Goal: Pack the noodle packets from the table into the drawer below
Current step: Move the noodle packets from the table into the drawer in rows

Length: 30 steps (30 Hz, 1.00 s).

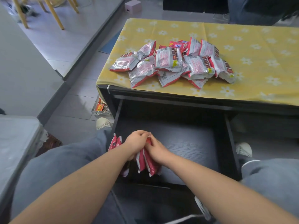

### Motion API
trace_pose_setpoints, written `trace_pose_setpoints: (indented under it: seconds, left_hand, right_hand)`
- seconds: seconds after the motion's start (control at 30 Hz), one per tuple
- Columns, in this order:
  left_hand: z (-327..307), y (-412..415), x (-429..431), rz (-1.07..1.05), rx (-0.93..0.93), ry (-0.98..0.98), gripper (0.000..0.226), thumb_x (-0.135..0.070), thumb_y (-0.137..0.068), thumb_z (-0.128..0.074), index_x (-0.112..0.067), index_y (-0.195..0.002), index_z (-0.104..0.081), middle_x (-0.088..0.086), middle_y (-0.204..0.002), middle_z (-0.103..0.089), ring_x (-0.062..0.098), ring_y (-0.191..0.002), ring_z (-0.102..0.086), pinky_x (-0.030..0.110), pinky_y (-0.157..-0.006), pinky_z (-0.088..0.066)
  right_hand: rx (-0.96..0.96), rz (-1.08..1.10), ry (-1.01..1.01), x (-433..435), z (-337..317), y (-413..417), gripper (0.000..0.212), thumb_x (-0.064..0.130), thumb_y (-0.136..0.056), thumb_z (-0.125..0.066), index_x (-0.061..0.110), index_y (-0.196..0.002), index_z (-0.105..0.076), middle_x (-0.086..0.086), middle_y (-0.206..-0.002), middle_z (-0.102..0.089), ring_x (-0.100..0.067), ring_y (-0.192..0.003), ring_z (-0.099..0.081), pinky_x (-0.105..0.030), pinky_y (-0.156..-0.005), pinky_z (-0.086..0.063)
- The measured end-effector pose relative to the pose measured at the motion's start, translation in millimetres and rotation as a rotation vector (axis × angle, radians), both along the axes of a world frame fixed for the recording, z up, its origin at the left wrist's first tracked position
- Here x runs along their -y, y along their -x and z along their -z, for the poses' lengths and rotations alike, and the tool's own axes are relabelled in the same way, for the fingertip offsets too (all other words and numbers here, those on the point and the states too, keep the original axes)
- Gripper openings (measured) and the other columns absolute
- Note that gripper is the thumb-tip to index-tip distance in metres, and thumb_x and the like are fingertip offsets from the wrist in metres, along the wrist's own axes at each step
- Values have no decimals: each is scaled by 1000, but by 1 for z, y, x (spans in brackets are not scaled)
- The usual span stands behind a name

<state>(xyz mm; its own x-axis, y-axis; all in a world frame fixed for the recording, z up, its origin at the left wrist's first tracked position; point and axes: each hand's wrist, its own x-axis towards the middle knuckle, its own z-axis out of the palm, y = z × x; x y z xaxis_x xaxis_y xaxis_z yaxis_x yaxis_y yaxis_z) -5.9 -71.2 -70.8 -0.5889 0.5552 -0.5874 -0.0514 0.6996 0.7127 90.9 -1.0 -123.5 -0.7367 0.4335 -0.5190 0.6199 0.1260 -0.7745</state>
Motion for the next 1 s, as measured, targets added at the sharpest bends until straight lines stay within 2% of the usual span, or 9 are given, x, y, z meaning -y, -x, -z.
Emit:
trace_pose_setpoints:
  seconds: [0.13,0.33,0.4,0.47,0.57,0.67,0.8,0.93,1.0]
  left_hand:
    - [9,10,2,4,-68,53,33,-13,-104,-46,-13,-110,-79,5,-113,-74,26,-116,-66,28,-93,-50]
    - [14,25,1,23,-140,120,34,-14,-107,-43,-12,-120,-75,5,-129,-72,23,-119,-63,26,-97,-45]
    - [14,26,2,-32,-56,104,36,-17,-108,-41,-17,-123,-73,4,-127,-69,25,-115,-60,34,-91,-51]
    - [10,26,3,-79,73,127,37,-21,-109,-38,-23,-125,-70,4,-123,-62,33,-118,-58,54,-84,-59]
    - [4,29,3,-54,120,177,37,-22,-109,-37,-19,-134,-65,13,-135,-63,42,-127,-59,62,-94,-56]
    - [4,31,2,74,14,273,39,-32,-108,-40,-17,-138,-60,16,-138,-61,41,-126,-58,54,-101,-54]
    - [7,37,5,383,-360,369,39,-28,-102,-52,-20,-139,-62,6,-139,-65,27,-129,-60,29,-99,-44]
    - [3,46,11,472,-421,393,56,-20,-94,-58,-25,-149,-51,5,-136,-65,24,-124,-62,32,-102,-44]
    - [3,47,14,574,-402,424,64,-14,-92,-59,-22,-154,-43,9,-137,-63,27,-121,-64,32,-95,-50]
  right_hand:
    - [84,-51,46,9,7,2,76,61,-103,-40,32,-167,-12,-14,-168,-35,-32,-154,-35,-45,-124,-31]
    - [201,-100,88,14,17,1,91,54,-101,-50,26,-168,5,-14,-172,-23,-34,-156,-31,-48,-125,-30]
    - [172,-81,114,14,14,3,89,50,-102,-50,25,-168,4,-11,-173,-24,-32,-156,-31,-47,-126,-29]
    - [146,-58,138,14,12,6,85,46,-104,-49,27,-168,4,-9,-173,-23,-30,-157,-28,-48,-127,-26]
    - [136,-31,180,17,10,10,79,41,-107,-46,31,-167,4,-7,-173,-23,-29,-157,-29,-48,-127,-26]
    - [100,-11,240,23,9,13,75,39,-107,-45,39,-167,0,-6,-170,-31,-29,-151,-39,-48,-123,-33]
    - [112,95,239,32,9,20,82,54,-101,-50,40,-167,-2,-5,-167,-37,-32,-146,-47,-52,-116,-44]
    - [100,211,261,40,11,28,83,55,-97,-56,34,-166,-14,-7,-159,-49,-31,-140,-54,-52,-114,-45]
    - [113,254,234,38,11,26,79,53,-97,-54,35,-165,-17,-6,-149,-58,-30,-131,-60,-51,-112,-48]
